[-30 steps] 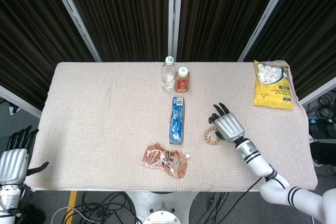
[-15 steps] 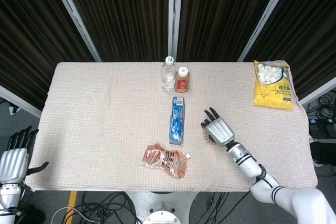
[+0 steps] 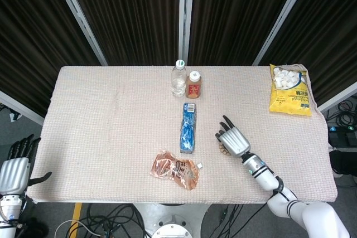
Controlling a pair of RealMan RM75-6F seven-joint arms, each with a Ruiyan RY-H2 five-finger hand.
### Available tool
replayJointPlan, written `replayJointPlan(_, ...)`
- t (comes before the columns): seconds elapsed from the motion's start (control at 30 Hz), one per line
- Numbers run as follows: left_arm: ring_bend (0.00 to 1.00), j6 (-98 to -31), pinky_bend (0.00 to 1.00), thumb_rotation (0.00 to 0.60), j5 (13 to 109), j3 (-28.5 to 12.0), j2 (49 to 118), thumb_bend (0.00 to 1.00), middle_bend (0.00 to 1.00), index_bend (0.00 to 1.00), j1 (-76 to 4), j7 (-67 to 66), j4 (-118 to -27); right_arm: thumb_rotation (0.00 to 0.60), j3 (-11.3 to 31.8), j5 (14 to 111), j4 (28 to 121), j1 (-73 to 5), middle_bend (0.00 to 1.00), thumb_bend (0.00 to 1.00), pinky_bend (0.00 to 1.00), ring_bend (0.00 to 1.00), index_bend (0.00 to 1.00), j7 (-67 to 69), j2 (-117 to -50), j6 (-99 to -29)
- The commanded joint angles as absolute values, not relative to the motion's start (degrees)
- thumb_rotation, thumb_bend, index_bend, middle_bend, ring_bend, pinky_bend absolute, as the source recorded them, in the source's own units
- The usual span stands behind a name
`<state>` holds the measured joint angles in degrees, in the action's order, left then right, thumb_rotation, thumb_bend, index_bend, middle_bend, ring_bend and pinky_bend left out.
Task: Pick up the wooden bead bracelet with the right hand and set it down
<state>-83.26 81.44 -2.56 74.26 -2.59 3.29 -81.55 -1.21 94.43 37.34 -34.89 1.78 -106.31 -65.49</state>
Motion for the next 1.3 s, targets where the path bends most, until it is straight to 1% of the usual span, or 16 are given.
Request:
replayJointPlan(0.03,0.0,-83.36,0.0,0.6,81.55,-2.58,74.16,0.0,0.02,0.1,-2.58,3.4,-81.62,0.6,0.51,91.96,40.57,-34.15,0.57,0.51,0.0,0.21,0.71,6.14,-103.41,-65.35)
replayJointPlan(0.07,0.0,-83.51,0.0,0.6,81.66,-2.61,74.12,0.0,0.02,0.1,-2.56,3.51,-81.63,0.6,1.39,90.57,42.92,-33.92,0.57,0.52,0.0,0.21,0.71,8.07,-101.54,-64.61)
replayJointPlan(0.13,0.0,-83.63,0.0,0.6,81.84,-2.62,74.12,0.0,0.02,0.1,-2.59,3.61,-81.56,0.6,2.97,87.82,47.91,-33.57,0.57,0.59,0.0,0.23,0.71,11.01,-97.95,-62.54)
replayJointPlan(0.23,0.0,-83.44,0.0,0.6,82.19,-2.56,74.0,0.0,0.02,0.1,-2.84,3.45,-81.75,0.6,5.45,82.5,58.54,-33.19,0.58,0.65,0.0,0.23,0.71,14.47,-90.25,-57.36)
replayJointPlan(0.33,0.0,-83.2,0.0,0.6,82.39,-2.55,74.07,0.0,0.02,0.1,-3.1,3.33,-81.83,0.6,7.68,75.31,70.33,-32.9,0.58,0.68,0.0,0.23,0.71,19.27,-81.74,-49.46)
replayJointPlan(0.47,0.0,-83.14,0.0,0.6,82.53,-2.7,73.94,0.0,0.02,0.1,-3.37,3.09,-82.08,0.6,9.75,67.97,80.39,-32.95,0.58,0.7,0.0,0.23,0.7,28.81,-73.8,-39.33)
replayJointPlan(0.6,0.0,-82.95,0.0,0.6,82.72,-2.78,73.74,0.0,0.02,0.1,-3.72,2.68,-82.45,0.6,12.15,65.52,85.92,-32.66,0.58,0.72,0.0,0.23,0.67,41.16,-69.17,-30.81)
replayJointPlan(0.77,0.0,-82.72,0.0,0.6,82.84,-2.81,73.44,0.0,0.02,0.1,-4.04,2.3,-83.01,0.6,16.71,68.07,89.68,-31.33,0.58,0.82,0.0,0.23,0.64,56.42,-65.93,-22.16)
replayJointPlan(0.93,0.0,-82.49,0.0,0.6,82.86,-2.84,73.23,0.0,0.02,0.1,-4.32,1.93,-83.5,0.596,20.45,74.55,91.0,-29.89,0.57,0.94,0.0,0.23,0.58,66.52,-64.76,-18.2)
replayJointPlan(1.0,0.0,-82.44,0.0,0.6,82.88,-2.83,73.26,0.0,0.02,0.1,-4.41,1.7,-83.57,0.582,21.22,76.77,91.14,-29.48,0.56,0.99,0.0,0.23,0.55,69.51,-64.86,-17.91)
replayJointPlan(1.07,0.0,-82.24,0.0,0.6,82.76,-2.81,73.29,0.0,0.02,0.1,-4.5,1.61,-83.66,0.562,21.61,79.45,91.17,-29.12,0.55,1.0,0.0,0.22,0.54,73.06,-65.24,-18.19)
replayJointPlan(1.13,0.0,-82.05,0.0,0.6,82.67,-2.8,73.3,0.0,0.02,0.1,-4.59,1.52,-83.7,0.506,21.52,81.97,91.08,-28.94,0.54,1.0,0.0,0.21,0.51,76.51,-65.65,-18.9)
replayJointPlan(1.23,0.0,-81.71,0.0,0.6,82.55,-2.76,73.24,0.0,0.02,0.1,-4.77,1.36,-83.78,0.398,20.06,86.97,90.58,-29.06,0.52,1.0,0.0,0.2,0.47,83.34,-66.51,-21.58)
replayJointPlan(1.3,0.0,-81.55,0.0,0.6,82.5,-2.72,73.17,0.0,0.02,0.1,-4.84,1.4,-83.78,0.364,18.09,91.13,90.05,-29.58,0.52,1.0,0.0,0.19,0.45,90.36,-66.97,-24.61)
